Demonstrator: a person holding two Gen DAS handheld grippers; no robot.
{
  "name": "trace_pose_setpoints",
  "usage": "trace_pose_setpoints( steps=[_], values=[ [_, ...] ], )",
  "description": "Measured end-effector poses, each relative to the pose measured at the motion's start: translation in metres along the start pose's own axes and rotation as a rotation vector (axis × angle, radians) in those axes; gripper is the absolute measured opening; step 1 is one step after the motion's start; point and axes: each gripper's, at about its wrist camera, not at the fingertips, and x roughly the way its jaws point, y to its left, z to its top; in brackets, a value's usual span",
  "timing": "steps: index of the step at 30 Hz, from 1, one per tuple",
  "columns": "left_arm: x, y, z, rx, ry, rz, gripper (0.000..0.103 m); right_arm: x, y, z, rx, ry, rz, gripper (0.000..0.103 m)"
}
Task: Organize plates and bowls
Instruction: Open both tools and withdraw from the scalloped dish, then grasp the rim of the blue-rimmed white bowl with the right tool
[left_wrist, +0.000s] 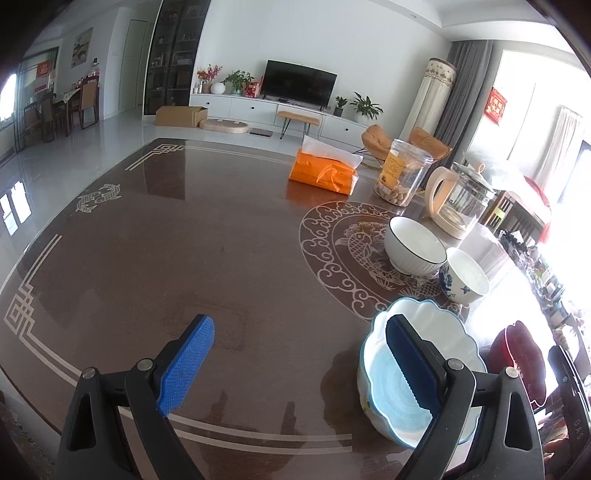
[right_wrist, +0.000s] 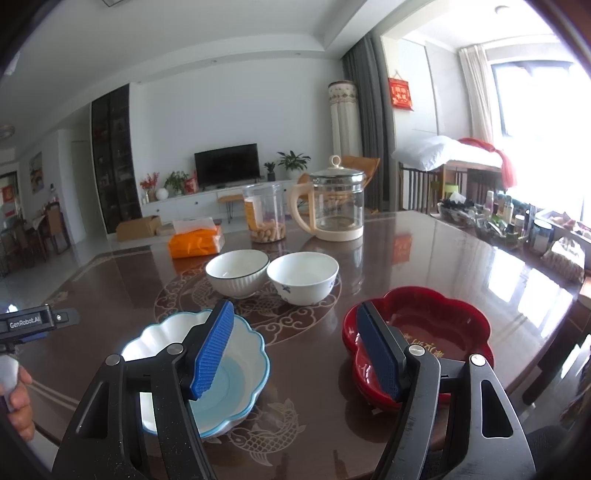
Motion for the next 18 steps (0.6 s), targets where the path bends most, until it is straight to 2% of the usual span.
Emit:
trace_pose_setpoints(
  steps=[5, 7, 10, 12, 16, 18],
  values=[
    [0.006, -0.035, 0.036, 0.093, 0.022, -0.15, 0.094, 0.041, -0.014, 0.045, 0.028, 0.196, 0.153, 0.073],
    [0.017, -0.052, 0.054, 0.132, 0.063, -0.213, 0.094, 0.062, -0.023, 0.067, 0.055, 0.265, 0.204, 0.073],
    [0.044, -0.072, 0.077, 0.156, 0.14, -0.247, 0.094, 0.11, -0.032, 0.093, 0.088, 0.443, 0.264, 0.073],
    [0.062, -0.082, 0.09, 0.152, 0.164, -0.242, 0.094, 0.137, -0.037, 0.104, 0.11, 0.515, 0.262, 0.073],
    [0.095, -0.089, 0.11, 0.119, 0.225, -0.209, 0.094, 0.176, -0.039, 0.12, 0.097, 0.559, 0.229, 0.073],
    [0.102, -0.086, 0.115, 0.08, 0.241, -0.195, 0.093, 0.187, -0.053, 0.129, 0.13, 0.563, 0.152, 0.072]
  ],
)
